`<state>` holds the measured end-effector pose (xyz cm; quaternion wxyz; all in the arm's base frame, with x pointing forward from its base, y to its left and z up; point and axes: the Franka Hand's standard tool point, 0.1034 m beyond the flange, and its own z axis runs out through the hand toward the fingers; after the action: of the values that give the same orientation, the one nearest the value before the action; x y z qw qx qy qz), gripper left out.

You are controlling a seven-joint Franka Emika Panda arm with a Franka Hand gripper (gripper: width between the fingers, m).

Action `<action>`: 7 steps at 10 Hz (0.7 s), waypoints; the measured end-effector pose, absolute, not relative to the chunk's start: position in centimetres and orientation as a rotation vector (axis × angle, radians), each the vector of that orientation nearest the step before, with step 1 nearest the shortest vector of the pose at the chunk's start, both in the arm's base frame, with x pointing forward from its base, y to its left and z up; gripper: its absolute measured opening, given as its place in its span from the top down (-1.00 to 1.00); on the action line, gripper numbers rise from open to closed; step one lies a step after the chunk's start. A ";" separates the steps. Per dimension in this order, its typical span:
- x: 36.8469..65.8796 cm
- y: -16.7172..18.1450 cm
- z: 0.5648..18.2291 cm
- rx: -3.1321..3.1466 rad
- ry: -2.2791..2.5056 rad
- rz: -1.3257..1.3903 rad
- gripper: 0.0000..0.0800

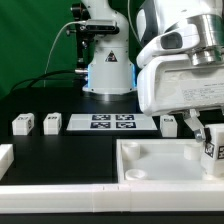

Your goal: Assemble one leg

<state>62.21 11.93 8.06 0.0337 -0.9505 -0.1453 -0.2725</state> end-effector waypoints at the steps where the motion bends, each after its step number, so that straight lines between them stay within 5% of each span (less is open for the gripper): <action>1: 62.2 11.9 8.1 -2.921 -0.446 -0.848 0.27; 4: 62.2 11.9 8.1 -2.921 -0.447 -0.848 0.27; 6: 62.3 11.9 8.1 -2.921 -0.454 -0.849 -0.47; 7: 62.3 11.9 8.2 -2.921 -0.455 -0.851 -0.47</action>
Offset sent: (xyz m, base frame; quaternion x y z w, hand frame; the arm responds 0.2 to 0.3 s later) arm -0.0012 -0.0013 0.0030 -0.0048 -0.0060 -0.0032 1.0000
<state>62.29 11.90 8.24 0.0326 -0.9490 -0.1480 -0.2764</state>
